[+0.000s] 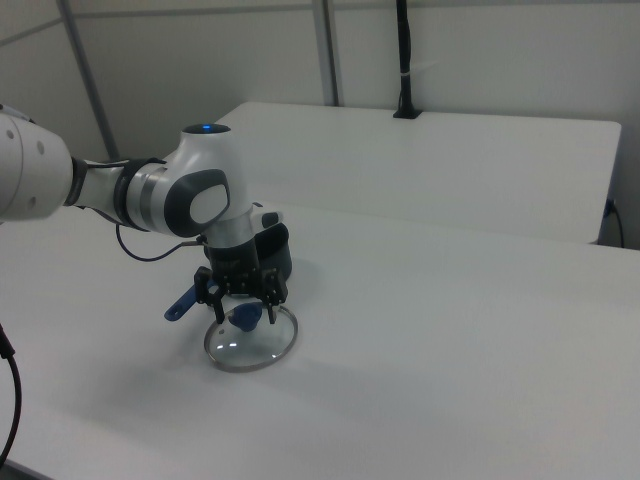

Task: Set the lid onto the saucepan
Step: 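Move the gripper down over the glass lid's blue knob, then close the gripper on the blue knob of the glass lid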

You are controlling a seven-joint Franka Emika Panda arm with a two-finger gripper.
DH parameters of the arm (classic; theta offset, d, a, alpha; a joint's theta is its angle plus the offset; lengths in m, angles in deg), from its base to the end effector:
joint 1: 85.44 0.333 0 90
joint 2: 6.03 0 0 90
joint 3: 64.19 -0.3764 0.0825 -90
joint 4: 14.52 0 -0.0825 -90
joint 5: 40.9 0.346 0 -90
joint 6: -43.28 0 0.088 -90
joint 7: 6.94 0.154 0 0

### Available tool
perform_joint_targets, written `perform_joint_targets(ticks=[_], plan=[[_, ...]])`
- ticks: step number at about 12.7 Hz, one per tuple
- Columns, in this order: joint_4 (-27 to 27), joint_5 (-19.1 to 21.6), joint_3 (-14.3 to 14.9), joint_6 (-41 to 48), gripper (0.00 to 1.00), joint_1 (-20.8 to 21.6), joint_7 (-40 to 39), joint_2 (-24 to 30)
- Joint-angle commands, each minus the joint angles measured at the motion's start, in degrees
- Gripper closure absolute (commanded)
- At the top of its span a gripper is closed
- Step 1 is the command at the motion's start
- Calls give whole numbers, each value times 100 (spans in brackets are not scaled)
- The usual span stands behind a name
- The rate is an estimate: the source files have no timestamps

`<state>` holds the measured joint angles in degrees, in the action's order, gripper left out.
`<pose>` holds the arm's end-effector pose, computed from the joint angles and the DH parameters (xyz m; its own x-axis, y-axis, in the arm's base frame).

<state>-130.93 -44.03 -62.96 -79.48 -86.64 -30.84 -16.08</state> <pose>0.5515 -0.0275 0.3907 0.9161 0.3931 -0.0790 0.3955 -0.9183 0.0171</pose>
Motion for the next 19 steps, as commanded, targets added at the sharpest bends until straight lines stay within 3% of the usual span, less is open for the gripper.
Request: perform_joint_targets(ticks=[1,2,6,17,19], plan=[[-22,531,8,-134,0,23,-72,-14],[-13,611,0,-151,1,15,-62,-23],[-22,683,8,-441,26,15,34,-146],[145,858,-18,-730,27,15,631,-357],[145,850,-27,-793,34,15,615,-375]])
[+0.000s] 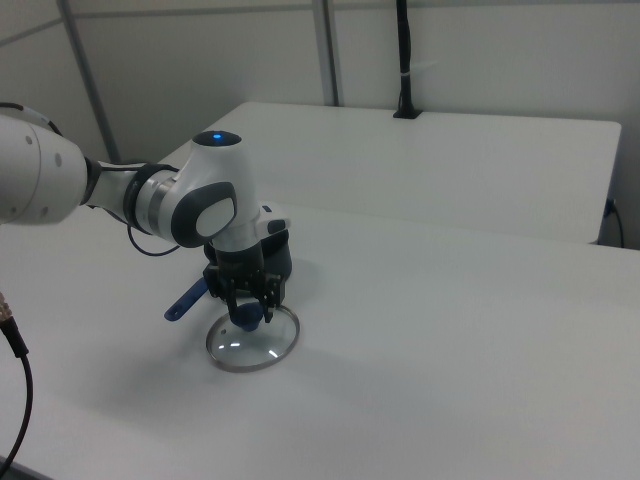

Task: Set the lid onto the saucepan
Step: 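Close the gripper on the blue knob of the glass lid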

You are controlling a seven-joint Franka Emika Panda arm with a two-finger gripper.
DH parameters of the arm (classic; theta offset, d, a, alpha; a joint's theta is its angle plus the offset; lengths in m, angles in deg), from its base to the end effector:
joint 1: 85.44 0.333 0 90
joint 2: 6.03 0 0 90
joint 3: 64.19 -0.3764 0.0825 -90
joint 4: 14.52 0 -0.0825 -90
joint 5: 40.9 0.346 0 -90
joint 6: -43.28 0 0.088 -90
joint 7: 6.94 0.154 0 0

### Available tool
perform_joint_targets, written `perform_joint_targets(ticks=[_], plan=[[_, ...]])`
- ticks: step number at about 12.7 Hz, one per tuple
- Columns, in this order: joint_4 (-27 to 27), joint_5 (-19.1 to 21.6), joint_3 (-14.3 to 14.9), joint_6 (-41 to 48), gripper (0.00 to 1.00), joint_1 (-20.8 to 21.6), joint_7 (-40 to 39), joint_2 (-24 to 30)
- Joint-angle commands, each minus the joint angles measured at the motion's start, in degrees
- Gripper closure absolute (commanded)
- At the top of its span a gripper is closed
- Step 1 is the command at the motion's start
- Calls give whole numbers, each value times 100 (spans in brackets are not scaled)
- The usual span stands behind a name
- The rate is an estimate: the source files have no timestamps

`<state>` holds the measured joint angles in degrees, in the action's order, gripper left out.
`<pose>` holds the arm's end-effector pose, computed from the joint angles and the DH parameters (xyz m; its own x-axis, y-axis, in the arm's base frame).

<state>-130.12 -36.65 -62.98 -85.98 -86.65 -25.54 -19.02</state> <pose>0.5765 -0.0191 0.3771 0.9720 0.2335 0.0270 0.2345 -0.9710 -0.0470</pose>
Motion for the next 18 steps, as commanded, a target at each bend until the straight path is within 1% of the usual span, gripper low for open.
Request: perform_joint_targets(ticks=[1,2,3,4,6,7,9,10,12,14,15,16,18], plan=[[64,103,-16,-117,41,-2,33,-72],[64,94,-16,-30,42,-45,-29,-37],[73,85,-16,119,38,-115,-73,7],[73,85,-24,164,27,-107,-65,16],[73,59,-25,173,27,-90,-73,7],[73,42,-25,173,20,-81,-73,-1],[64,-28,-25,191,21,-72,-126,-2],[64,-29,-25,243,21,-72,-205,-2],[55,-38,-25,270,28,-72,-214,-2],[55,-99,-25,296,42,-90,-223,-2],[81,-204,-25,540,45,-107,-232,7],[273,-239,-7,838,47,-133,-232,16],[957,-249,28,1305,49,-273,-214,-89]])
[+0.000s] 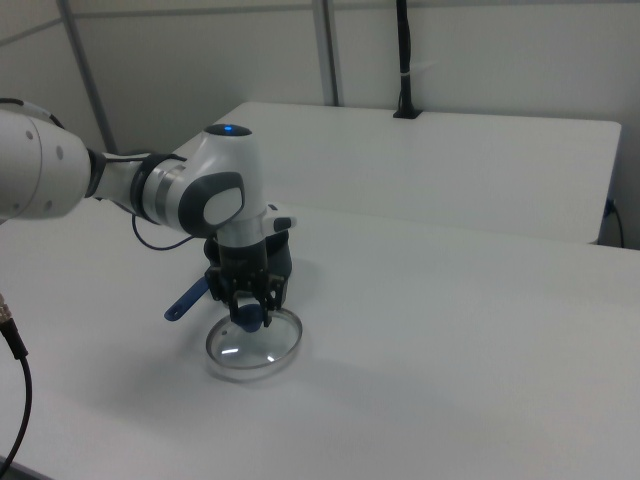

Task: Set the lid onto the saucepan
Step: 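Lift the lid and carry it over the dark blue saucepan, then lower the lid onto the saucepan rim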

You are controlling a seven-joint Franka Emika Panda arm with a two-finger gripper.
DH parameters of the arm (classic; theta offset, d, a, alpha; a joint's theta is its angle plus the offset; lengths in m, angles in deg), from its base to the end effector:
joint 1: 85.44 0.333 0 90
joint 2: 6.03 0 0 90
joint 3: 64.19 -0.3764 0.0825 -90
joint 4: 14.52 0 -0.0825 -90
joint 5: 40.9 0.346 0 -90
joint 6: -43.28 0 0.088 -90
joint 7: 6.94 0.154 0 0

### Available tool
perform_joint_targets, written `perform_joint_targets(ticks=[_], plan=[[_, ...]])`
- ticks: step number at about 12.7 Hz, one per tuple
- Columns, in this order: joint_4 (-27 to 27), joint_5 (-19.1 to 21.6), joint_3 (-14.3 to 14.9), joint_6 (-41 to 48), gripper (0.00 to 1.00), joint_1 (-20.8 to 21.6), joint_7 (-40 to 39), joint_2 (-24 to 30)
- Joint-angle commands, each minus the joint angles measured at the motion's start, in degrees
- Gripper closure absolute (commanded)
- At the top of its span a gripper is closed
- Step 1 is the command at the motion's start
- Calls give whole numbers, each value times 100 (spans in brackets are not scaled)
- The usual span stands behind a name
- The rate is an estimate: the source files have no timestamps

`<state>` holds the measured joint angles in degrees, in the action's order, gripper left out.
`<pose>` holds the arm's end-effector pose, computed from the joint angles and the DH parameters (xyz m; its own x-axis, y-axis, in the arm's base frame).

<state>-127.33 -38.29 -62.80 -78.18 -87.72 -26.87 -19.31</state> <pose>0.5694 -0.0320 0.3827 0.9641 0.2572 -0.0655 0.2538 -0.9656 -0.0570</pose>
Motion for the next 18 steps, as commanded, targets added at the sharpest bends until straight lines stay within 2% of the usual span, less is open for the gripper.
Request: perform_joint_targets(ticks=[1,4,7,11,18], plan=[[1134,-76,10,667,49,-228,-20,-183],[2347,-6,2,791,48,-150,435,-595],[3185,-32,-24,739,48,351,1103,-1062],[3310,-58,-34,448,48,957,1650,-1273],[3310,-32,-51,185,48,1055,1905,-1546]])
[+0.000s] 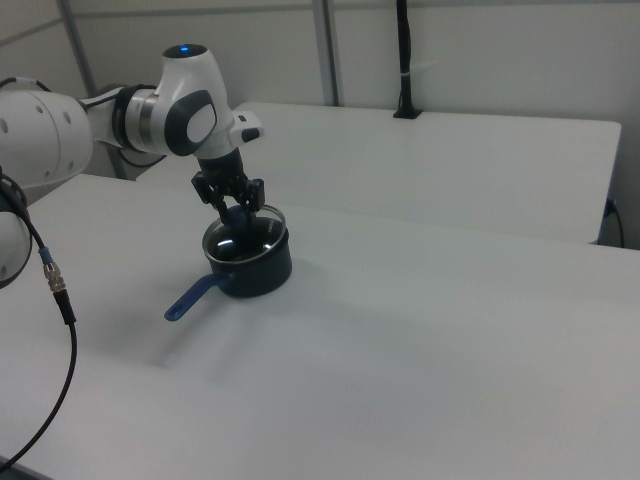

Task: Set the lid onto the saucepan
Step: 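Lower the lid onto the saucepan rim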

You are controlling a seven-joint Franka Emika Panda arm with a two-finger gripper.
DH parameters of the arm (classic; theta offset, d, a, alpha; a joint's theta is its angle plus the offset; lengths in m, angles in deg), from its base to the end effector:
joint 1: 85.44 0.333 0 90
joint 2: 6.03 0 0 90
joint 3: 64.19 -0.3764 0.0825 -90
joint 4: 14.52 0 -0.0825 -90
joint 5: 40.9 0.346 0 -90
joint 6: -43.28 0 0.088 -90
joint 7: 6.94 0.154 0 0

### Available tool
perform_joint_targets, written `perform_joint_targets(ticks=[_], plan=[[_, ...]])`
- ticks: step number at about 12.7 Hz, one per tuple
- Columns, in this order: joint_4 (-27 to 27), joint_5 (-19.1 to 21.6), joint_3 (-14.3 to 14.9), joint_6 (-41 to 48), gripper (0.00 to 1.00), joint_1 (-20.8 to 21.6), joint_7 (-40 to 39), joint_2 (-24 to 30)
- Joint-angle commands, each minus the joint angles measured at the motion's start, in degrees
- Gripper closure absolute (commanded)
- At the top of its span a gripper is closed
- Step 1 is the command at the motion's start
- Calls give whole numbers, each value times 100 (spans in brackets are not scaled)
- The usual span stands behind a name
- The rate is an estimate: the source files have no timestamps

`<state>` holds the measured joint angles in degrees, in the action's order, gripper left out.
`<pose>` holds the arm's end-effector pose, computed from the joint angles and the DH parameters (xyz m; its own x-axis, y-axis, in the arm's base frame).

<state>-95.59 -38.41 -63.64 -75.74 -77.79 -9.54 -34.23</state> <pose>0.7111 0.0940 0.4526 0.9742 0.1477 0.1705 0.1548 -0.9875 -0.0288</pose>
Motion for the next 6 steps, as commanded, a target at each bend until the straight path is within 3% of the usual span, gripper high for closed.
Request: perform_joint_targets(ticks=[1,2,3,4,6], plan=[[109,-20,33,-60,47,70,154,-54],[91,-20,33,-60,40,70,154,-54],[82,-20,33,-60,6,70,171,-63],[74,-29,33,-60,0,70,145,-81],[82,-46,42,-60,0,52,145,-116]])
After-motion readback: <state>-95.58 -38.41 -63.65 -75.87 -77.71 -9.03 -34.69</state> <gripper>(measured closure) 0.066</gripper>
